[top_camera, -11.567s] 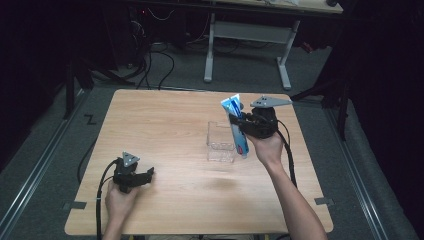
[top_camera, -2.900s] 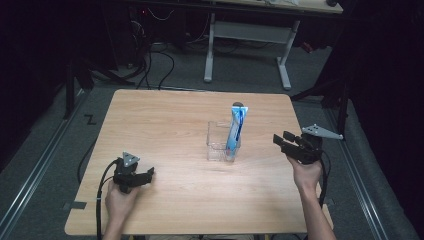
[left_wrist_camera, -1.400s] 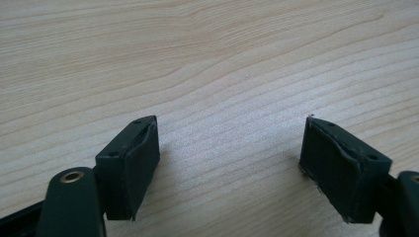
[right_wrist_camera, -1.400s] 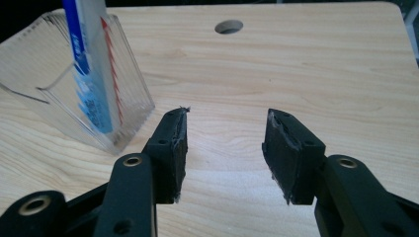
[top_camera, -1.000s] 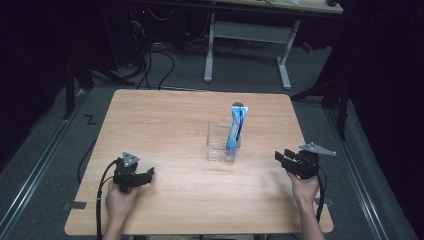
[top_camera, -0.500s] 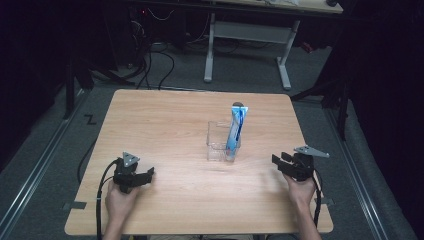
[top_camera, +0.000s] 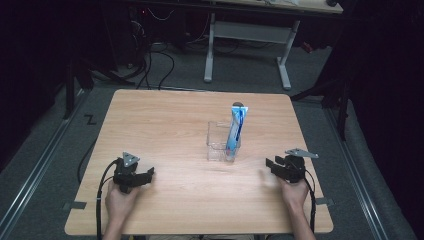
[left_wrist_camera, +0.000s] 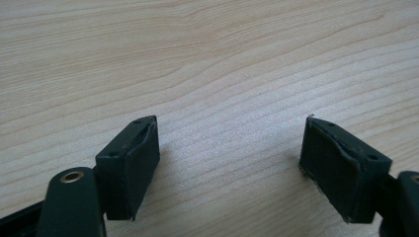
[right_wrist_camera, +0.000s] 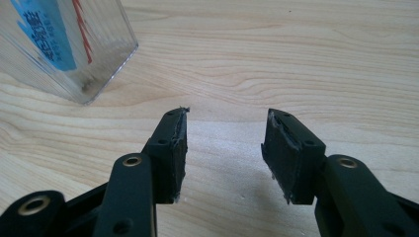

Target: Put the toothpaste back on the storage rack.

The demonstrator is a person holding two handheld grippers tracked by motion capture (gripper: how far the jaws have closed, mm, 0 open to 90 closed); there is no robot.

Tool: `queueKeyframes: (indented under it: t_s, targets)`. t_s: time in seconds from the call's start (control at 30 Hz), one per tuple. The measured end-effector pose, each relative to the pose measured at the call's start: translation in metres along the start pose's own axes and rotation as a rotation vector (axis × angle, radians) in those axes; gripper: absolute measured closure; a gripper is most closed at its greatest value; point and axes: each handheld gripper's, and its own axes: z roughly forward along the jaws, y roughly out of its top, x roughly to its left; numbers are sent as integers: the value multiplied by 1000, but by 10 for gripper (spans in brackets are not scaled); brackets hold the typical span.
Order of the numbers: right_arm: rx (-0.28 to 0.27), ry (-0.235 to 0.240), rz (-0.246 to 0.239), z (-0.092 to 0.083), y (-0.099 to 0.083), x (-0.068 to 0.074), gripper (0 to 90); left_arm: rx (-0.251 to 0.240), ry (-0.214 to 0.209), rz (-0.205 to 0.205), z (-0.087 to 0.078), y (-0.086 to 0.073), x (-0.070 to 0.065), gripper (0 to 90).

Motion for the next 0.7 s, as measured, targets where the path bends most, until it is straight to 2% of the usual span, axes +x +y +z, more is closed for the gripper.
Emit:
queueKeyframes:
  t_s: [0.7]
  targets:
    - [57,-34,-46,20,-6,10,506,0,0,0,0,0,0,232]
